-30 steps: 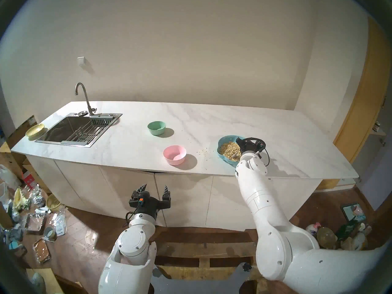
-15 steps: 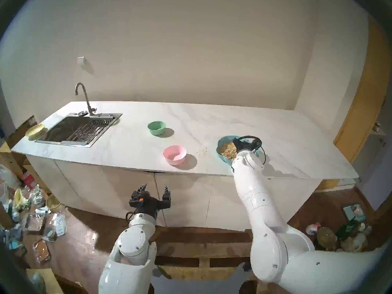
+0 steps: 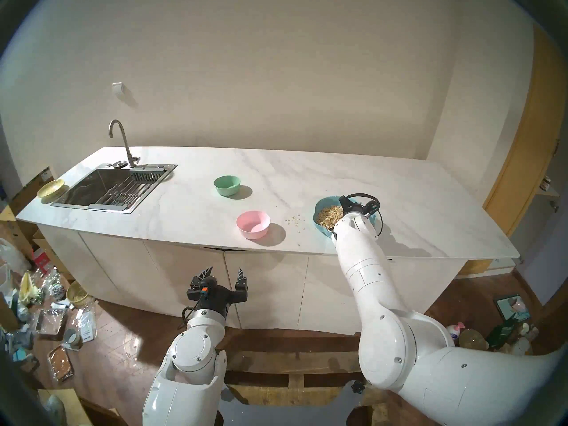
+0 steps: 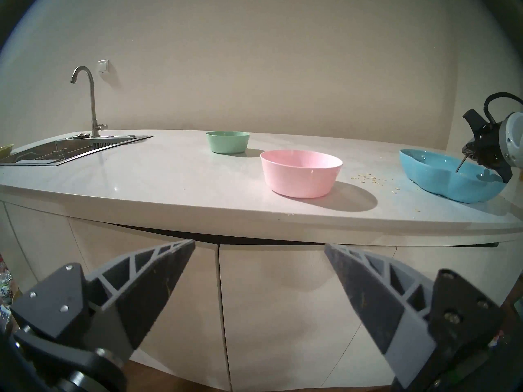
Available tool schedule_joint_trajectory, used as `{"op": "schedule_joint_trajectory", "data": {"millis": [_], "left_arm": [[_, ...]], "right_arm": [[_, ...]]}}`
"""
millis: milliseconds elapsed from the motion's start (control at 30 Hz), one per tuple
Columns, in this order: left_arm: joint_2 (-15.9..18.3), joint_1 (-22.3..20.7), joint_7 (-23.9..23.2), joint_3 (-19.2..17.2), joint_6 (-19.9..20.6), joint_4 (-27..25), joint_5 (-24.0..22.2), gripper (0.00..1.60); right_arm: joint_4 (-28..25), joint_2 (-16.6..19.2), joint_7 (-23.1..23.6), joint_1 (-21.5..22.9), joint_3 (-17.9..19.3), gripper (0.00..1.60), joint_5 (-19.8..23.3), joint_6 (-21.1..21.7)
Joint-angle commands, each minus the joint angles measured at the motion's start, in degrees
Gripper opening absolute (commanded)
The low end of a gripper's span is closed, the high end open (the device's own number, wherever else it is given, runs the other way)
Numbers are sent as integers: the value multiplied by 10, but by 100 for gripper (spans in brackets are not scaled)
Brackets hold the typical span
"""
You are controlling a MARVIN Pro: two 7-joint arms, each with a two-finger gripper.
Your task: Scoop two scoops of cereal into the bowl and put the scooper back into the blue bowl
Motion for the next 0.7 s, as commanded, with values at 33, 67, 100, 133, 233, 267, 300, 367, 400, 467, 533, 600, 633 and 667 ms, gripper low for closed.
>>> {"op": "schedule_joint_trajectory", "data": {"millis": [33, 67, 100, 133, 233, 267, 300, 367, 400, 467, 533, 600, 633, 667], "left_arm": [[0, -3, -3, 1, -3, -15, -1, 160], [0, -3, -3, 1, -3, -15, -1, 160], [0, -3, -3, 1, -3, -15, -1, 160], [0, -3, -3, 1, -3, -15, -1, 160], [0, -3, -3, 1, -3, -15, -1, 160], [0, -3, -3, 1, -3, -15, -1, 160], [0, -3, -3, 1, -3, -16, -1, 160], [0, -3, -3, 1, -3, -16, -1, 160], [0, -3, -3, 1, -3, -16, -1, 160], [0, -3, -3, 1, -3, -15, -1, 160], [0, -3, -3, 1, -3, -15, -1, 160], [0, -3, -3, 1, -3, -15, -1, 160], [0, -3, -3, 1, -3, -15, -1, 160], [0, -3, -2, 1, -3, -15, -1, 160]], "right_arm": [[16, 4, -1, 34, 22, 0, 21, -20], [16, 4, -2, 37, 28, 0, 23, -19], [18, 3, -1, 39, 35, 0, 24, -20], [20, 3, 0, 41, 40, 0, 24, -21], [23, 3, 3, 46, 50, 0, 24, -22], [24, 3, 4, 47, 52, 0, 23, -22], [24, 3, 4, 48, 53, 0, 23, -22], [23, 3, 5, 49, 55, 0, 23, -21], [21, 2, 5, 49, 54, 0, 22, -19], [17, 2, 5, 50, 52, 0, 20, -17], [15, 0, 6, 52, 46, 0, 17, -13], [18, -2, 6, 56, 42, 0, 16, -13], [20, -3, 7, 58, 39, 0, 15, -13], [22, -4, 8, 61, 37, 0, 16, -10]]}}
